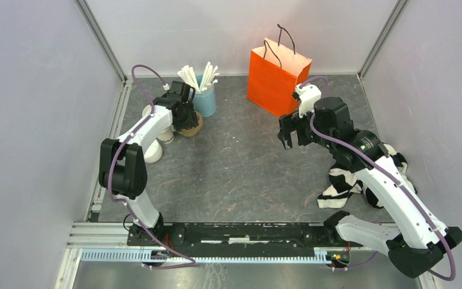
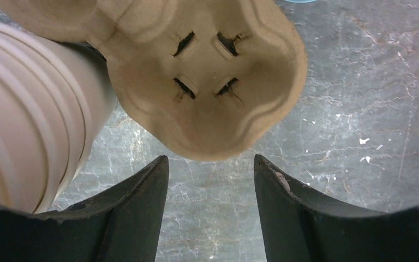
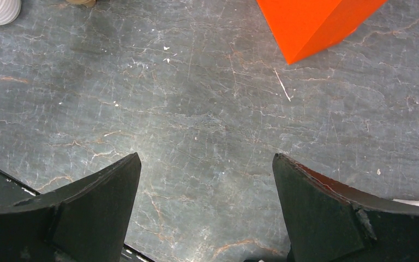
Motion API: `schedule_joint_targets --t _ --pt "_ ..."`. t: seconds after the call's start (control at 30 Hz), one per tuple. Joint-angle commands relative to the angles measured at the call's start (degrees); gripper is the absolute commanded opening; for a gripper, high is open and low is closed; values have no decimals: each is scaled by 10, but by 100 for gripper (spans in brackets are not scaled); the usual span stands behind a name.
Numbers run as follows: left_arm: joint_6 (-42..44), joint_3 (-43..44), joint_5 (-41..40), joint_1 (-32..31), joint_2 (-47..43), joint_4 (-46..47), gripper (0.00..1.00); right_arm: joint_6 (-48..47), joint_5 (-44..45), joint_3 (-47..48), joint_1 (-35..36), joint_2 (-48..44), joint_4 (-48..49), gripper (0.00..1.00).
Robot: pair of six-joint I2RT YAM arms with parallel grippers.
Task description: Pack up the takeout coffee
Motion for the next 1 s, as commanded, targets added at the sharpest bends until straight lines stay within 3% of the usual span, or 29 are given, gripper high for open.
schedule_joint_targets --t 0.0,0.37,0.7,0.97 --pt "42 27 -22 8 17 30 65 8 12 12 -1 8 30 98" --pt "61 56 -37 18 36 19 64 -4 0 23 -1 27 35 98" --pt "28 59 88 15 -37 -3 74 -3 -26 -1 -1 21 52 98" --pt "35 86 159 15 -133 -97 83 7 -76 -43 -2 -1 84 98"
